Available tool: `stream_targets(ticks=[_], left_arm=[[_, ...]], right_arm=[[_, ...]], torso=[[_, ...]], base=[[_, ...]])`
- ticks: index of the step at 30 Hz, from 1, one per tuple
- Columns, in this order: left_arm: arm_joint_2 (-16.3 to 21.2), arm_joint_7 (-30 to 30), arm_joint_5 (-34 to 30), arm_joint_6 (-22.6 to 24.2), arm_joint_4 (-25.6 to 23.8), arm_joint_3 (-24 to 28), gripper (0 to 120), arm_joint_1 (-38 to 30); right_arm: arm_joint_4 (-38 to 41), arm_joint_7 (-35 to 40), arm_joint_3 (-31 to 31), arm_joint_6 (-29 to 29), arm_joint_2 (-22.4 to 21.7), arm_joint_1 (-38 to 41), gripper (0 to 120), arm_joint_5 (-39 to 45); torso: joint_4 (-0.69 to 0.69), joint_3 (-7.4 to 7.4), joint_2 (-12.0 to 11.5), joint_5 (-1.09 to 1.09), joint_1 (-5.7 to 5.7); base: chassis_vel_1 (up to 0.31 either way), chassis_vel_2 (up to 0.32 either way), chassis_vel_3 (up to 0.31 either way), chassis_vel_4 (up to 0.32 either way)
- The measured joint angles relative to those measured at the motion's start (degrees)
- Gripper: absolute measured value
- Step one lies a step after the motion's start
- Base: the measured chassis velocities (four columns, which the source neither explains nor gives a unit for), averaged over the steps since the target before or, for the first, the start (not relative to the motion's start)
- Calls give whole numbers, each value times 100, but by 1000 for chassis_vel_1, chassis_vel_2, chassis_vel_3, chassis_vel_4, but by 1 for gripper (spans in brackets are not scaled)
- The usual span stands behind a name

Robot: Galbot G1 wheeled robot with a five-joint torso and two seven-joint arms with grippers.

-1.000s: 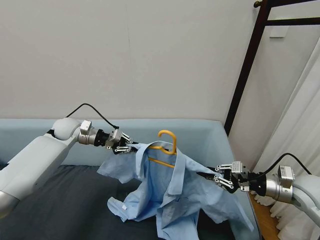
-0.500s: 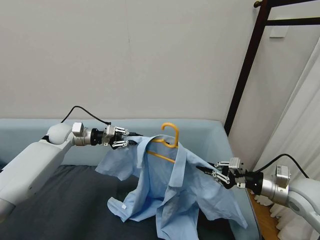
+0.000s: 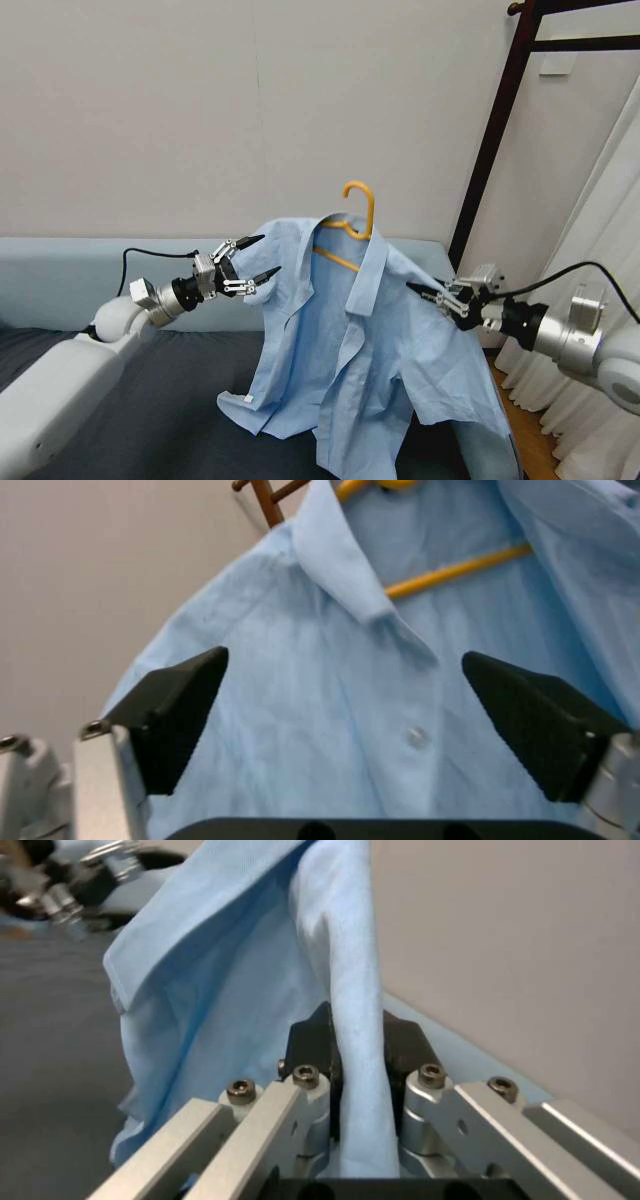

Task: Pick up the clothes from the sofa and hang them on the clothes hanger.

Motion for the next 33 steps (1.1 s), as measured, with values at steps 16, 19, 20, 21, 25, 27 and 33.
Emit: stream_targets(ticks=[16,19,20,21,25,27,33], left_arm=[[-558,-1645,504,330,-1368,-147,100,1508],[-605,-1691,530,333,-1416,-93,100,1495],[-631,-1731,552,338,-1429,-62,100,1473],[-665,-1788,580,347,-1444,-17,100,1435],[-812,-2128,631,425,-1482,206,100,1191],[-968,-2350,656,528,-1445,363,100,973],[-1354,-3008,894,651,-1056,760,100,439]], right_arm=[[510,2163,-417,-1763,29,1943,7,1619],[597,2307,-425,-1843,29,2105,7,1807],[639,2357,-432,-1884,21,2151,7,1854],[684,2405,-442,-1924,10,2180,7,1879],[774,2595,-462,-2008,4,2205,7,1927],[779,2689,-475,-2020,8,2206,7,1940],[762,2705,-445,-2020,0,2129,7,1944]], torso=[[-1,0,0,4,0],[0,0,0,3,0],[1,0,0,3,0],[1,0,0,2,0],[0,0,0,3,0],[0,0,0,3,0],[1,1,0,2,0]], base=[[0,0,0,0],[0,0,0,0],[0,0,0,0],[0,0,0,0],[0,0,0,0],[0,0,0,0],[0,0,0,0]])
